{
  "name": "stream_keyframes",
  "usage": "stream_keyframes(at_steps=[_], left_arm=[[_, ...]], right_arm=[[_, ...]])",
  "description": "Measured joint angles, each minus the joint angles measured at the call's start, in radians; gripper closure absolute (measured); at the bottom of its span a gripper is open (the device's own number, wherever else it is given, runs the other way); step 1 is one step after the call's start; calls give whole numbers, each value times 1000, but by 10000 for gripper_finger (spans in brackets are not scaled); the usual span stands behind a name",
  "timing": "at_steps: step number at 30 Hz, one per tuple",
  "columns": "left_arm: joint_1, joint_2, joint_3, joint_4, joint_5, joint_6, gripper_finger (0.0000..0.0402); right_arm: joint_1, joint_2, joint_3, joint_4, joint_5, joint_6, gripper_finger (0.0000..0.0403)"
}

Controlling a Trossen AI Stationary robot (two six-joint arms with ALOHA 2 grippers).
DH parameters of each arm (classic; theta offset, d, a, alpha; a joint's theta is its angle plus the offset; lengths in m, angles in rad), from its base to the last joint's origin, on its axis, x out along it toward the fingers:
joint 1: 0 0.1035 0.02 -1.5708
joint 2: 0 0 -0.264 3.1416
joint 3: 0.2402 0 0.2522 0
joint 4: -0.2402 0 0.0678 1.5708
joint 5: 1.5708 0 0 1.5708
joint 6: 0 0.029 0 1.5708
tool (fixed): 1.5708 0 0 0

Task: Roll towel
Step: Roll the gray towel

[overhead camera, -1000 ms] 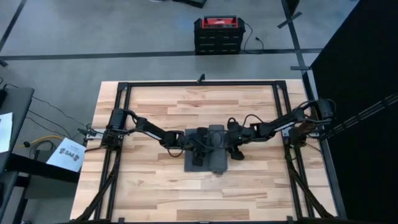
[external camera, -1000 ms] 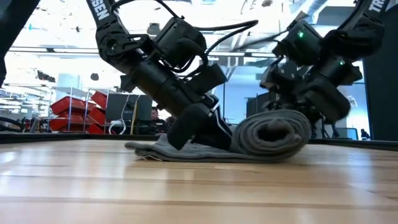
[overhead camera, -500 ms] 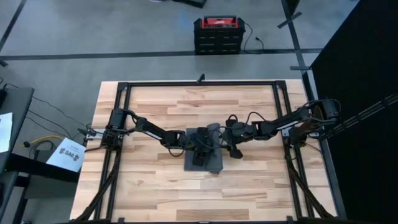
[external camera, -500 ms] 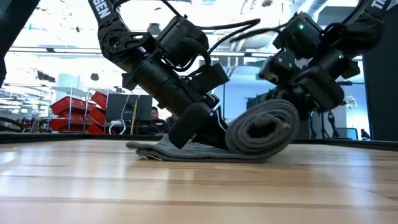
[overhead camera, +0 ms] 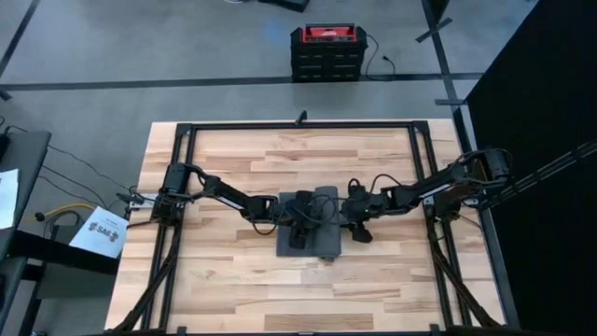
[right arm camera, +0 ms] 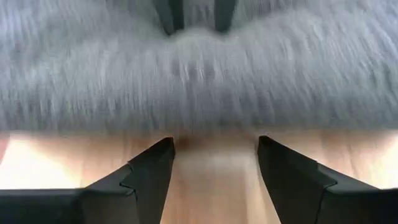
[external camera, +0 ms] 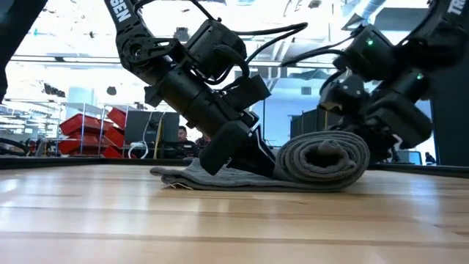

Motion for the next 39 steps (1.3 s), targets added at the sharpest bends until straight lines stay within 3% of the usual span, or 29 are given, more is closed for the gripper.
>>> stream_keyframes(at_steps=[6,9,21,39], left_arm=[[0,0,0,0,-1,-8,283],[0,-1,0,-3,-1,-17,283],[0,-27,-2,-32,-3,-34,283],[0,-74,-3,-85,-14,-22,283]], right_arm=[[-12,142,-3,287,-15,-32,182],[-13,162,-3,342,-15,-39,182],[-17,57,8,361,-14,-117,182],[-25,53,14,300,-9,-93,181]])
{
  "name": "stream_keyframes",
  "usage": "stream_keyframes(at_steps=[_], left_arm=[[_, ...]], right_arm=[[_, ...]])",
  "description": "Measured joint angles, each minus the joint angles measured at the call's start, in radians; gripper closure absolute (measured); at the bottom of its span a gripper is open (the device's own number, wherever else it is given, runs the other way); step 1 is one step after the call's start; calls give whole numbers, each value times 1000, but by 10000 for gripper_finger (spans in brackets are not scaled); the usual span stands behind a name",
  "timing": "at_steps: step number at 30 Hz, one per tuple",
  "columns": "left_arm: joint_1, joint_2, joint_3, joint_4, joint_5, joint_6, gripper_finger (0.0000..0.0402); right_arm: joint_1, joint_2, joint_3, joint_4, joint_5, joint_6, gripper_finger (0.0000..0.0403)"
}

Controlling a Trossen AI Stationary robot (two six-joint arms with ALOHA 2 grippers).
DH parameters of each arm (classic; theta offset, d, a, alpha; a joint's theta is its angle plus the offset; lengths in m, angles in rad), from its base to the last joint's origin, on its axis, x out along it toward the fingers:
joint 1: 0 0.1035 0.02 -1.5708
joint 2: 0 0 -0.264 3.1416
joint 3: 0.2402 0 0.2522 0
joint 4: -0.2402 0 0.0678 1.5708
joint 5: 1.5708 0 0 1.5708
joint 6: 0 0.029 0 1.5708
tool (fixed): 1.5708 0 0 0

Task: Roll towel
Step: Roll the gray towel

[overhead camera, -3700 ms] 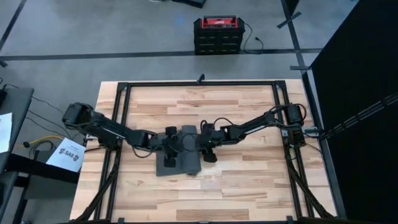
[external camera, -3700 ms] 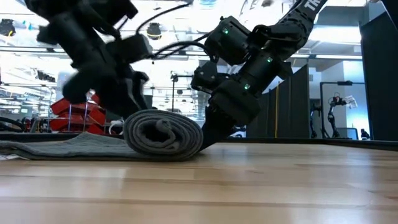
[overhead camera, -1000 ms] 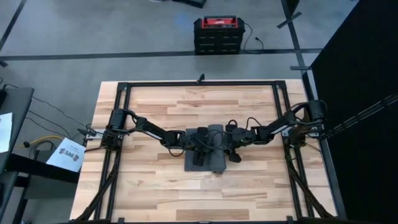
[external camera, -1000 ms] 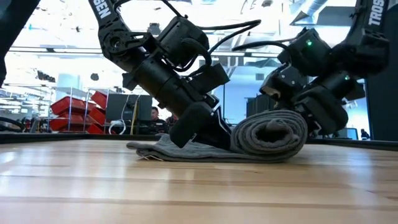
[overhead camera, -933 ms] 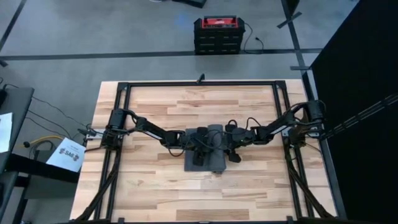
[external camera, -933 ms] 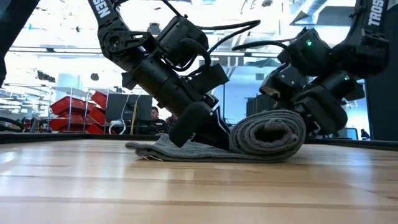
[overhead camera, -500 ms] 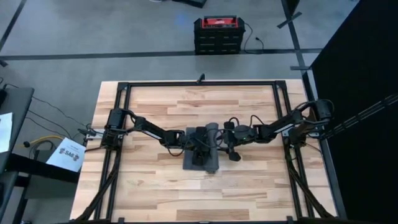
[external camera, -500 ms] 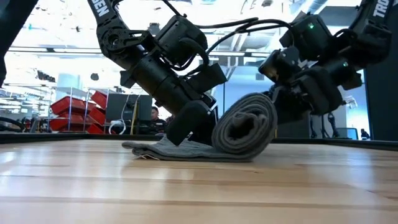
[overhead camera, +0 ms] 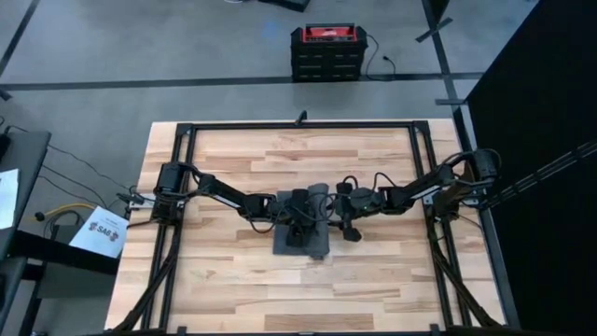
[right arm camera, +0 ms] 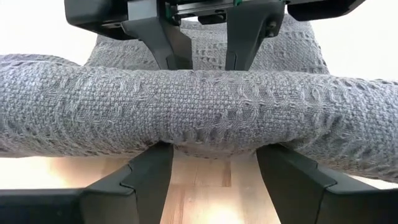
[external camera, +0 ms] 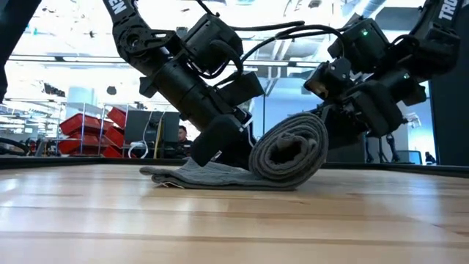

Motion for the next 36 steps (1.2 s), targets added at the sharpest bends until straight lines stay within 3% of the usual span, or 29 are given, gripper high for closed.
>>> stream_keyframes(at_steps=[12,28,36], left_arm=[[0,-14,0,-24,-14,-28,283],[0,-139,2,-231,-24,-78,283],[4,-140,-3,-182,-24,-72,283]], right_arm=[[-13,0,5,6,0,-2,182],[-25,-1,92,-50,1,-72,182],[-26,-1,92,-42,1,-61,182]])
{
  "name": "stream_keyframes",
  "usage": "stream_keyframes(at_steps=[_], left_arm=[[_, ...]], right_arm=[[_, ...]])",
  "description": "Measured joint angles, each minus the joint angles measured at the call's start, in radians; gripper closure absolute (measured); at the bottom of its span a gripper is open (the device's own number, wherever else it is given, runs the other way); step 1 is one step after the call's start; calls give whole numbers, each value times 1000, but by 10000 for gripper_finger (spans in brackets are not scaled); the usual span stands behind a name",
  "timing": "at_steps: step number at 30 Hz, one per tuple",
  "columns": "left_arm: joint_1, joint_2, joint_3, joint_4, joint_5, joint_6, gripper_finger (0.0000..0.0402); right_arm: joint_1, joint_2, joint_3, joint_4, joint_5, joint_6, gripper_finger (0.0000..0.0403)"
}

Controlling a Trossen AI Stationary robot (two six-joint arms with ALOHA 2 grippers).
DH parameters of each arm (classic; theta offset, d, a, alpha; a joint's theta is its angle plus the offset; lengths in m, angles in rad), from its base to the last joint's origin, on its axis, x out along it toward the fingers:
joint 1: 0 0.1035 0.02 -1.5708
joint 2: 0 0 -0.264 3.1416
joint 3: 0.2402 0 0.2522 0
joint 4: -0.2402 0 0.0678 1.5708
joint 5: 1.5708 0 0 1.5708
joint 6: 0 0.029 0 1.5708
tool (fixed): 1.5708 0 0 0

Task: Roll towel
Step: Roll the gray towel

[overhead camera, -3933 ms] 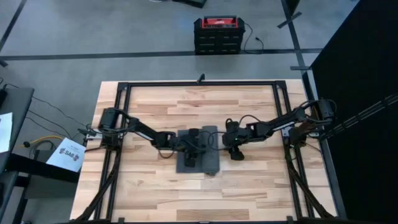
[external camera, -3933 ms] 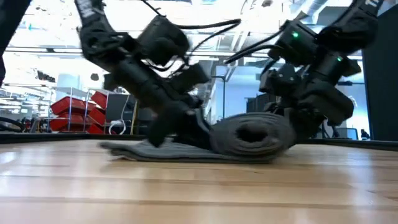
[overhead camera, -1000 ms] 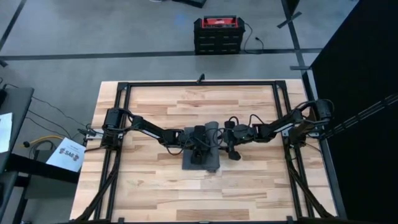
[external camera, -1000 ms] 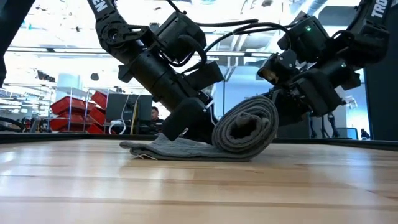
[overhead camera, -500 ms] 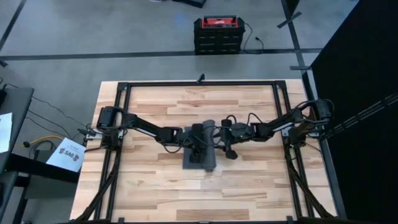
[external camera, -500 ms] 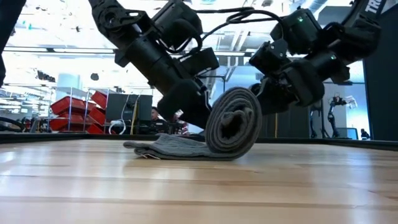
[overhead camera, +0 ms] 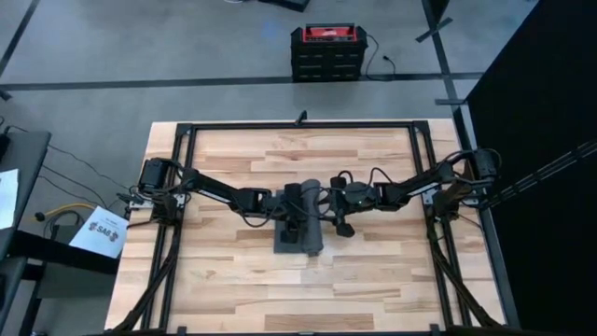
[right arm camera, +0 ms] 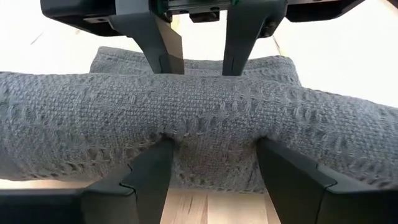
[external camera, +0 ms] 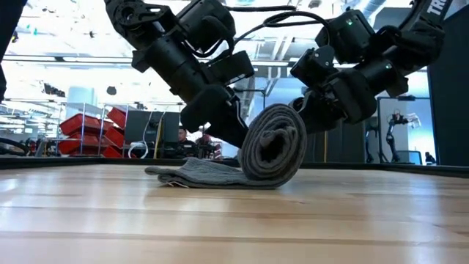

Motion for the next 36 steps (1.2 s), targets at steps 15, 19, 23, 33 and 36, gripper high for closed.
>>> stream_keyframes(at_steps=[15,19,23,33,36], left_arm=[[15,71,-3,76,-1,13,283],[15,70,-2,52,-1,18,283],[16,70,21,-36,-29,10,283],[16,70,84,-192,-46,3,283],[16,70,119,-277,-47,-10,283]], right_arm=[[0,0,18,-2,1,-10,182],[0,0,27,-3,1,-12,182],[0,0,34,-7,1,-23,182],[0,0,36,-7,0,-27,182],[0,0,36,-6,0,-31,182]])
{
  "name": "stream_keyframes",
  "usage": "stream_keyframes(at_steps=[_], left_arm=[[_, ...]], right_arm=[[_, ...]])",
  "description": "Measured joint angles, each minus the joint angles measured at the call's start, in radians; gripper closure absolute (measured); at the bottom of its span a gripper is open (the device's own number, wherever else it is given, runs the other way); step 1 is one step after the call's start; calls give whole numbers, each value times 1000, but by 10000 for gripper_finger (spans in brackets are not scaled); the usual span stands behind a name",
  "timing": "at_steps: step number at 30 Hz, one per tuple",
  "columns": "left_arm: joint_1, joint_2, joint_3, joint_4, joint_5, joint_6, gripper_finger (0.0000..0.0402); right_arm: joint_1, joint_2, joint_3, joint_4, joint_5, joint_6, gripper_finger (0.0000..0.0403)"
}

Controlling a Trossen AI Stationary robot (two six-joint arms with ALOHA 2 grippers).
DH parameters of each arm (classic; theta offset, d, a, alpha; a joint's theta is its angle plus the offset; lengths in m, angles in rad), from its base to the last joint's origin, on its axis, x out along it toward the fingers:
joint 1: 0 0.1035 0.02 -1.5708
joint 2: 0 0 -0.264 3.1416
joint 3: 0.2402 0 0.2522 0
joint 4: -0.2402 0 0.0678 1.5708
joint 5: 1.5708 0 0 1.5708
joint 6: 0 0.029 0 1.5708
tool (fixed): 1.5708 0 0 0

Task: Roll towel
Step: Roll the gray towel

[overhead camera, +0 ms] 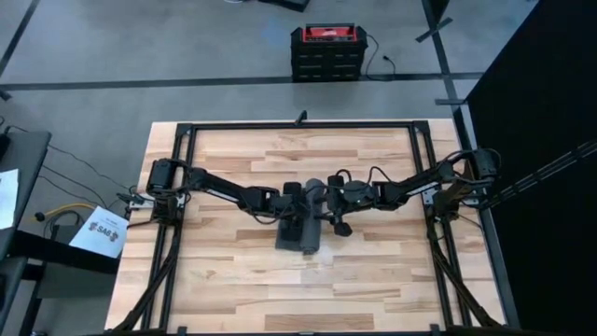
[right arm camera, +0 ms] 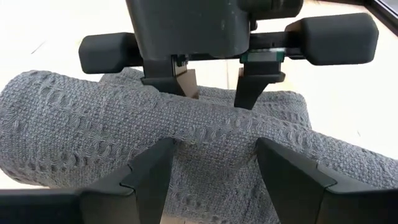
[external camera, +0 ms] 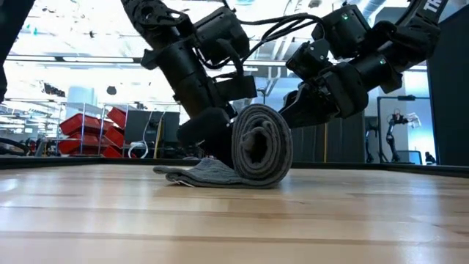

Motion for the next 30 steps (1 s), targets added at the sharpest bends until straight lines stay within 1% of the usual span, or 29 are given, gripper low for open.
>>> stream_keyframes(at_steps=[3,6,9,12,14,16,19,21,25,27,30], left_arm=[[0,-9,44,-141,-1,-37,283],[0,-51,80,-305,-13,-93,283],[-16,-137,81,-416,-77,-153,283],[-54,-241,64,-436,-165,-199,283],[-82,-308,33,-357,-197,-203,283],[-109,-358,-15,-218,-200,-173,283],[-136,-387,-93,-27,-198,-123,283],[-141,-383,-133,56,-187,-114,283],[-136,-330,-199,172,-110,-147,283],[-141,-302,-228,227,-77,-152,283],[-149,-253,-241,300,-44,-157,283]], right_arm=[[0,0,0,9,0,-6,182],[0,0,0,20,0,-11,182],[0,23,2,65,0,-15,182],[0,78,10,110,-1,-19,182],[0,119,30,116,-1,-33,182],[0,158,59,139,-1,-42,182],[0,205,105,146,-2,-52,182],[0,227,136,145,-1,-62,182],[2,240,166,141,-2,-70,182],[-6,222,163,126,6,-79,182],[-35,147,145,75,81,-92,182]])
